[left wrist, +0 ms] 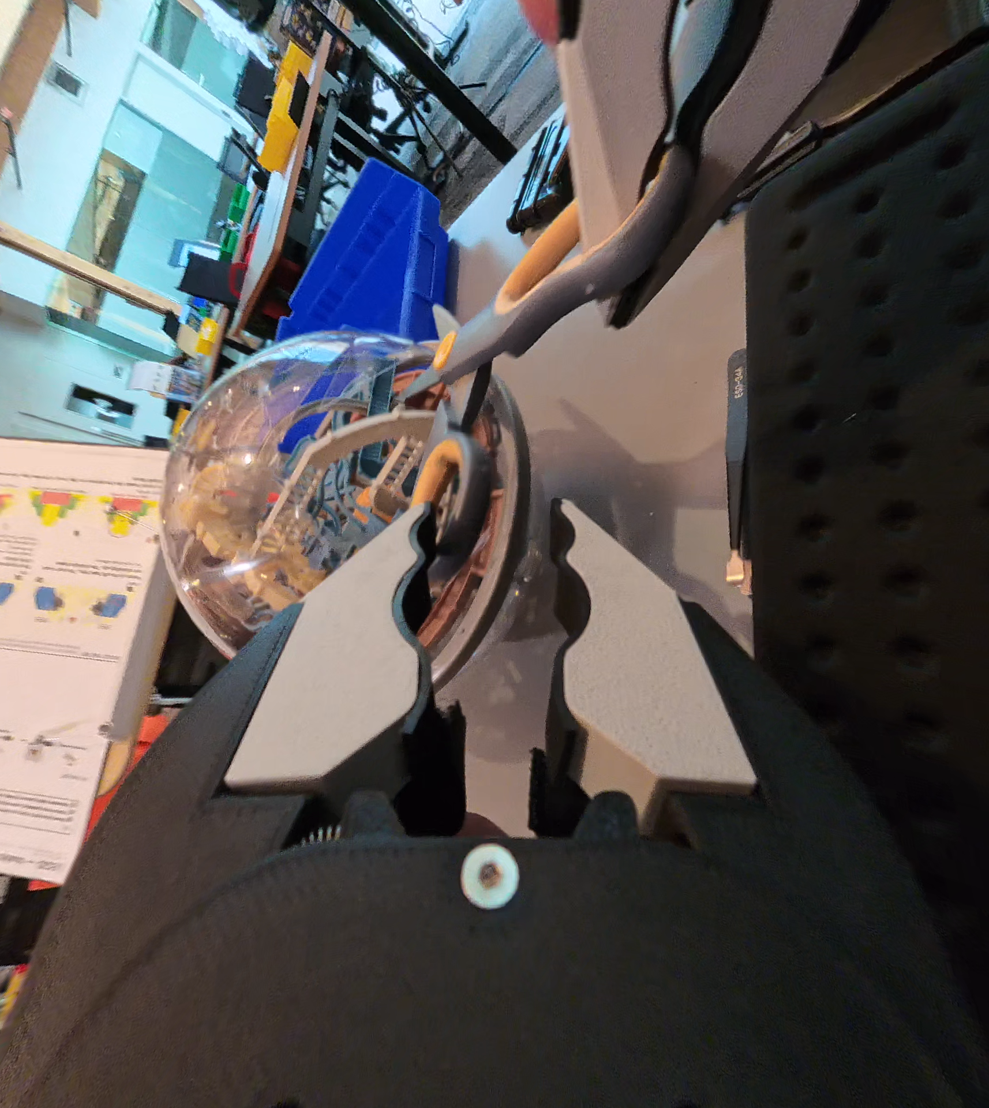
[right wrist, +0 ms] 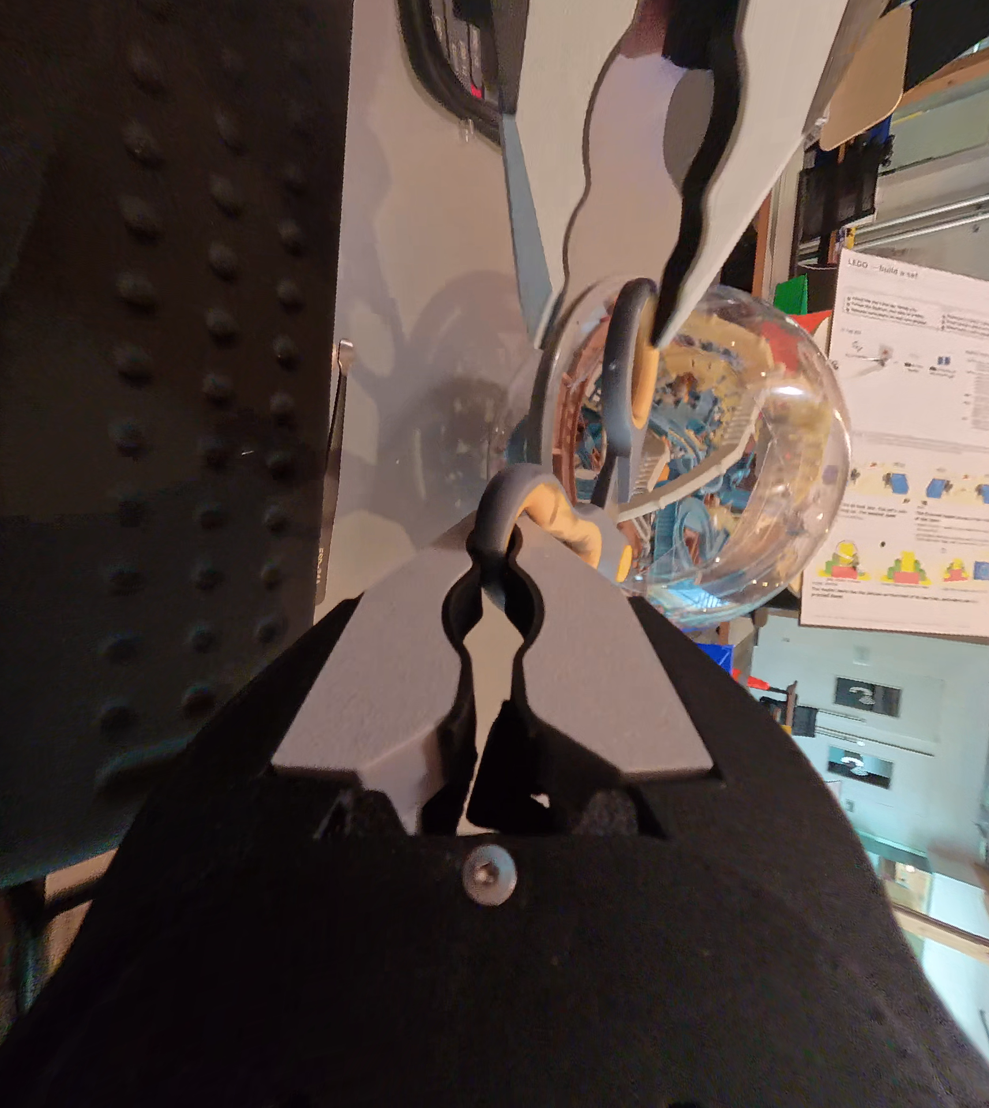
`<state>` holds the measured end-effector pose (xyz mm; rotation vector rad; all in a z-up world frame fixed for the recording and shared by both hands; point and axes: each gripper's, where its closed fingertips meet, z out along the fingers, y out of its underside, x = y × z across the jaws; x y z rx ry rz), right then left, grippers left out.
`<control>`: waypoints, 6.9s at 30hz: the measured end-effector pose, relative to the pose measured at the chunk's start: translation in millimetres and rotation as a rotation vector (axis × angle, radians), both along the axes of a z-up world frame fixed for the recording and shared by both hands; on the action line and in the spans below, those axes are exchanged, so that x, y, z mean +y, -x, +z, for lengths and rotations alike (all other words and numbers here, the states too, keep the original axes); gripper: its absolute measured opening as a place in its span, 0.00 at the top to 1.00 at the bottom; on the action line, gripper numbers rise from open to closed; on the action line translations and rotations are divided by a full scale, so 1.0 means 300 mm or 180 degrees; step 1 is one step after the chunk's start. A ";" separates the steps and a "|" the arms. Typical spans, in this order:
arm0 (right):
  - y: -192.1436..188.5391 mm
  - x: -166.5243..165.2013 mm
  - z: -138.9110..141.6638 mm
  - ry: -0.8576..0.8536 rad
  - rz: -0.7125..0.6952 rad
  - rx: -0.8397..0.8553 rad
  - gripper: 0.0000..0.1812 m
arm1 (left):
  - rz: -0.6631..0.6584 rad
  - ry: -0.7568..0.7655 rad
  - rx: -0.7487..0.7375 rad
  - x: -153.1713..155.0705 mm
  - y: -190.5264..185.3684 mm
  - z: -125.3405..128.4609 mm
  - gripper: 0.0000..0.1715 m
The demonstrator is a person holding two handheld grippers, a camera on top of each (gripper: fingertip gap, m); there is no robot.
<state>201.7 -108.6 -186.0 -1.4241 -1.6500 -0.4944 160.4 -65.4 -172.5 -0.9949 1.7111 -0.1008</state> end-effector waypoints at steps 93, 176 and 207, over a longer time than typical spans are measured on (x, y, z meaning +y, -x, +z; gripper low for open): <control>0.043 0.330 -0.017 0.2299 -0.1116 0.3635 0.96 | 0.1235 0.2669 -0.0904 0.264 -0.146 -0.249 0.97; 0.025 0.760 0.286 0.3465 -0.1066 0.2734 0.97 | 0.1022 0.4129 -0.2877 0.667 -0.299 0.042 0.73; 0.063 0.663 0.530 0.2795 -0.0578 0.1990 0.98 | 0.0742 0.0768 -0.1687 0.532 0.061 0.665 0.61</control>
